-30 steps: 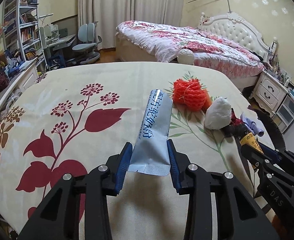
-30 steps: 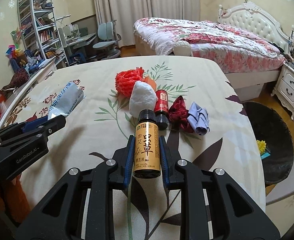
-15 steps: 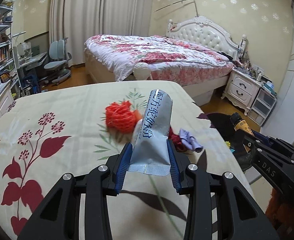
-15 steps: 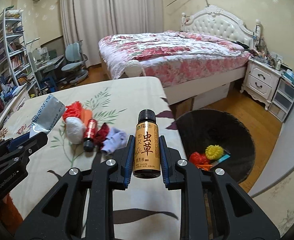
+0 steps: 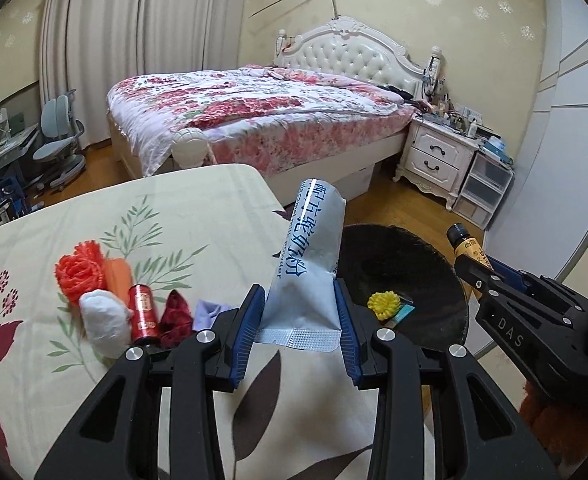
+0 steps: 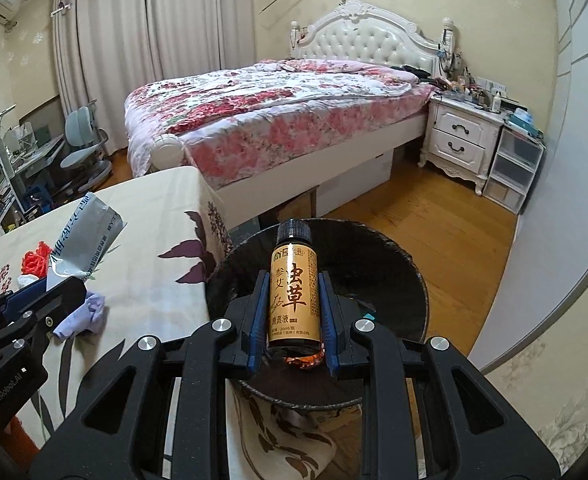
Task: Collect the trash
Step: 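Carry the bottle and tube over the black bin and open both tools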
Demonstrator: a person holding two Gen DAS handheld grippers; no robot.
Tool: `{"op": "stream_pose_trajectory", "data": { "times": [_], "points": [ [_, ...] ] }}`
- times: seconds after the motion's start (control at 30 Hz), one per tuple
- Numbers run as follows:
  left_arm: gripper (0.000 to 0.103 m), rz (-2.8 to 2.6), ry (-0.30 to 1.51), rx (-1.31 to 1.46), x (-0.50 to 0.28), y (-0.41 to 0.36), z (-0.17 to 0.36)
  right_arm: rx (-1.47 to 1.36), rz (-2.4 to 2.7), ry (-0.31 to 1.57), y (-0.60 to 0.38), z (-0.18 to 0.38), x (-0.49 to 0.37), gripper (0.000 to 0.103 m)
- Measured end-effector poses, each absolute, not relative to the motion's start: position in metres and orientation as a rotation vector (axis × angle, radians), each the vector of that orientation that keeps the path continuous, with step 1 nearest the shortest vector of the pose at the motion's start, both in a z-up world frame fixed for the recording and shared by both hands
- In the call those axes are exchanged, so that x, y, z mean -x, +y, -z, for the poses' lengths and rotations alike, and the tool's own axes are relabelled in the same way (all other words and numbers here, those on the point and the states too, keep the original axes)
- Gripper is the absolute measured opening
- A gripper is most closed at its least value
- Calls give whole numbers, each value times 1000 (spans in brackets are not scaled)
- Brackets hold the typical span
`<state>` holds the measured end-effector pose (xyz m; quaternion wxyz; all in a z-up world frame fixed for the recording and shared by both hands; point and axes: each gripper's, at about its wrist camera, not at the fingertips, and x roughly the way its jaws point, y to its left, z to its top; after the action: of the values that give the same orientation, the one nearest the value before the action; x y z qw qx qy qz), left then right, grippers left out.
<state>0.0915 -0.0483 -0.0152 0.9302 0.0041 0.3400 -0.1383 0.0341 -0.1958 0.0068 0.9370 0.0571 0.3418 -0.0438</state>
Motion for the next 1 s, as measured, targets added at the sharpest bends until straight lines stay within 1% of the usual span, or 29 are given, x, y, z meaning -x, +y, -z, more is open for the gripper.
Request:
{"op": "stream_pose_trajectory", "data": {
  "times": [0.37,0.67,0.77,0.83,0.9,0.93,1.0],
  "points": [
    [38,297,744,-84,-135,-103,45,-168,128,747,-231,24,-57,23],
    [38,297,807,-113,-157,-124,69,-197,149,784,-247,41,-72,23],
    [39,305,814,-119,-158,-128,69,-207,148,795,-251,44,-75,23],
    [41,308,807,-126,-158,-129,68,-214,149,801,-253,47,-78,23],
    [49,309,810,-134,-158,-132,68,-217,154,800,-254,48,-78,24],
    [55,308,807,-135,-157,-132,68,-217,159,799,-255,49,-77,24],
    [59,305,796,-130,-156,-131,66,-220,168,798,-256,49,-77,25]
  ]
}}
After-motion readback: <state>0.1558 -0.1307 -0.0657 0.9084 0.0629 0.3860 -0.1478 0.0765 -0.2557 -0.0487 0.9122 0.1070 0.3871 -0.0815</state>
